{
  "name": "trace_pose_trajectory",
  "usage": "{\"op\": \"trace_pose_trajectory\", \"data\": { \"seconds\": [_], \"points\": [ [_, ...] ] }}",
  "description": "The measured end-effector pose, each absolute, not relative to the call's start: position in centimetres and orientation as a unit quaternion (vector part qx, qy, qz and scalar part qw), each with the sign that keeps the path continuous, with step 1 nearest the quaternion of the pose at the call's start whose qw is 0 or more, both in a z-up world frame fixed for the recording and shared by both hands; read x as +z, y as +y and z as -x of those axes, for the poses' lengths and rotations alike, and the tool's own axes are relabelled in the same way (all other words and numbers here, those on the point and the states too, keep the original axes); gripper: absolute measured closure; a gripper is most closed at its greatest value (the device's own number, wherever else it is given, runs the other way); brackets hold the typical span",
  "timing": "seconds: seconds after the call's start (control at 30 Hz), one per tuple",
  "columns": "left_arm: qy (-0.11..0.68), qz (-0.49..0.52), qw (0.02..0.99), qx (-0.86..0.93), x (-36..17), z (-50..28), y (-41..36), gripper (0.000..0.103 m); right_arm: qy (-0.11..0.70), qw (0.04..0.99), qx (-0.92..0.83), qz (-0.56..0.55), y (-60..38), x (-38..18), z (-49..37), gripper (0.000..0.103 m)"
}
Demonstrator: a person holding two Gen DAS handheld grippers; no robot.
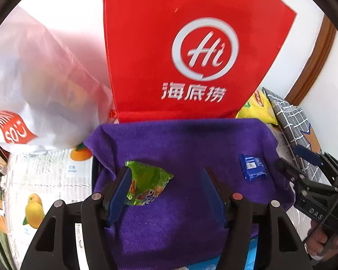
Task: Organize snacks
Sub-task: 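Withdraw both tools and reach the right tool to the pink candy packet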
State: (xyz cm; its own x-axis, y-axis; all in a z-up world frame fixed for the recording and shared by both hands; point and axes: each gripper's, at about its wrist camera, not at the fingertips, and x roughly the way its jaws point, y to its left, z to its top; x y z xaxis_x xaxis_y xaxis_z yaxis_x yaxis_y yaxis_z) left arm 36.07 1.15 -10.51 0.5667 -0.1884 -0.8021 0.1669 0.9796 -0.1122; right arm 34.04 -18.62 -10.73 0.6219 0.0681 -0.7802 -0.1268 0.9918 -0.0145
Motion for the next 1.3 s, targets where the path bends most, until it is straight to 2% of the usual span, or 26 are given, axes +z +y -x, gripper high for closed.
{"op": "trace_pose_trajectory", "data": {
  "seconds": [0.33, 0.5, 0.6, 0.8, 1.03, 1.3],
  "points": [
    [0.391, 0.001, 0.914, -0.105, -5.5, -32.5, 0.7, 0.041, 0.408, 0.913, -0.018, 0.020, -23.3, -6.6, -27.4, 0.035],
    [0.384, 0.023, 0.915, -0.121, -3.8, -30.7, 1.0, 0.041, 0.409, 0.911, -0.046, 0.016, -25.2, -6.0, -24.4, 0.035],
    [0.384, 0.025, 0.917, -0.108, -3.5, -29.0, 1.3, 0.035, 0.428, 0.903, -0.029, 0.003, -25.9, -6.6, -23.0, 0.035],
    [0.401, 0.017, 0.912, -0.086, -4.2, -26.1, 1.9, 0.032, 0.461, 0.887, 0.003, -0.010, -25.5, -9.6, -21.0, 0.035],
    [0.414, 0.020, 0.908, -0.057, -5.0, -22.9, 3.5, 0.032, 0.487, 0.873, 0.017, -0.012, -25.7, -13.3, -19.3, 0.035],
    [0.434, 0.030, 0.900, 0.001, -7.0, -19.0, 7.5, 0.031, 0.519, 0.854, 0.031, -0.008, -26.1, -17.5, -18.5, 0.042]
  ]
}}
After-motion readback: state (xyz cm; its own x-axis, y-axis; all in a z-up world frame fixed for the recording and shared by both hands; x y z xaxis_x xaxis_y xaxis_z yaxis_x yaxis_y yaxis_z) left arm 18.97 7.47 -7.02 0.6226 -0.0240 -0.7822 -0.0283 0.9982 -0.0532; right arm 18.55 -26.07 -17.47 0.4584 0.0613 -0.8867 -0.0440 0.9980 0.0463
